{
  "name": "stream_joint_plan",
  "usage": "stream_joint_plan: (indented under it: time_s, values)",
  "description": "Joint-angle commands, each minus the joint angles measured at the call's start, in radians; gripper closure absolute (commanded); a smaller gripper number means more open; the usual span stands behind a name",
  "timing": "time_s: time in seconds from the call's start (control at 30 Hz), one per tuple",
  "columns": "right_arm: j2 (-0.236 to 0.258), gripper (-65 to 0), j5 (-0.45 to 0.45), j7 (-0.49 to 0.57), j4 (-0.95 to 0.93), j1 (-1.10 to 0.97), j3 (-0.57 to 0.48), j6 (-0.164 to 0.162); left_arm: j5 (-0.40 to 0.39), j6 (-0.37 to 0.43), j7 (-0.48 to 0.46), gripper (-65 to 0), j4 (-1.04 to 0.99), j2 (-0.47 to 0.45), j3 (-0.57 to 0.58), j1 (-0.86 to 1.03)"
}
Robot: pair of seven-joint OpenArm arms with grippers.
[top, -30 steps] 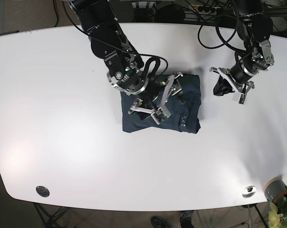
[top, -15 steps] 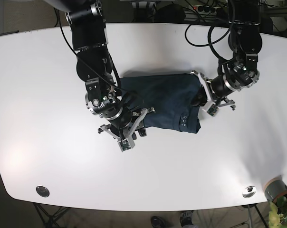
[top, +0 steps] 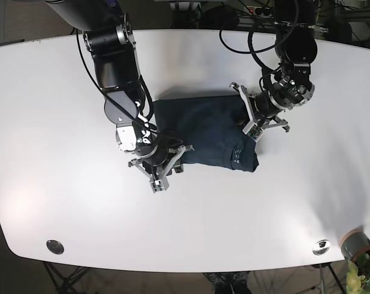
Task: Fold the T-shirt properly
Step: 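Rotate the folded bundle with both grippers and square it on the table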
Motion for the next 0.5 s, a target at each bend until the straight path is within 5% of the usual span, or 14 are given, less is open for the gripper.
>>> stream_joint_plan:
  time_s: [0.0, 0.2, 0.33, 0.47]
  values:
    - [0.018, -17.4, 0.004, 0.057, -0.013, 0.026, 0.002, 0.001, -0.008, -0.001, -0.024, 0.0, -0.031, -0.009, 0.002, -0.013]
    - [0.025, -17.4, 0.006, 0.077, 0.010, -0.018, 0.002, 0.006, -0.008, 0.002, -0.024, 0.0, -0.212, -0.040, 0.008, -0.056]
    - [0.059, -17.4, 0.006, 0.071, 0.103, -0.072, 0.004, 0.055, -0.008, 0.005, -0.024, 0.0, -0.306, -0.044, 0.008, -0.118]
    - [0.064, -17.4, 0.004, 0.071, 0.184, -0.127, 0.004, 0.064, -0.008, 0.003, -0.024, 0.0, -0.404, -0.060, 0.010, -0.211]
